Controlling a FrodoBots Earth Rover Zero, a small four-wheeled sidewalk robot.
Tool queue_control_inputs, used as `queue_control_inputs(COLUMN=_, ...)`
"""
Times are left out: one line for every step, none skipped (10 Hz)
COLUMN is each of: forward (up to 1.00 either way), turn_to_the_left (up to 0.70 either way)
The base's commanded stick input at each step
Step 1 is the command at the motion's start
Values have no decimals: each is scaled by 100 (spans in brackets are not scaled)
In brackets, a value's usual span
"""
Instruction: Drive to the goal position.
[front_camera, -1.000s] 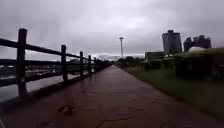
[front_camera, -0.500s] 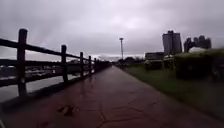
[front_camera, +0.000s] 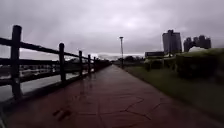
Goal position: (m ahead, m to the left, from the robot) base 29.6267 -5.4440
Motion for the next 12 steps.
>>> queue_control_inputs(forward=67, turn_to_the_left=0)
queue_control_inputs(forward=100, turn_to_the_left=0)
queue_control_inputs(forward=100, turn_to_the_left=0)
queue_control_inputs(forward=100, turn_to_the_left=0)
queue_control_inputs(forward=100, turn_to_the_left=0)
queue_control_inputs(forward=100, turn_to_the_left=0)
queue_control_inputs(forward=100, turn_to_the_left=0)
queue_control_inputs(forward=100, turn_to_the_left=0)
queue_control_inputs(forward=100, turn_to_the_left=0)
queue_control_inputs(forward=100, turn_to_the_left=0)
queue_control_inputs(forward=100, turn_to_the_left=0)
queue_control_inputs(forward=100, turn_to_the_left=0)
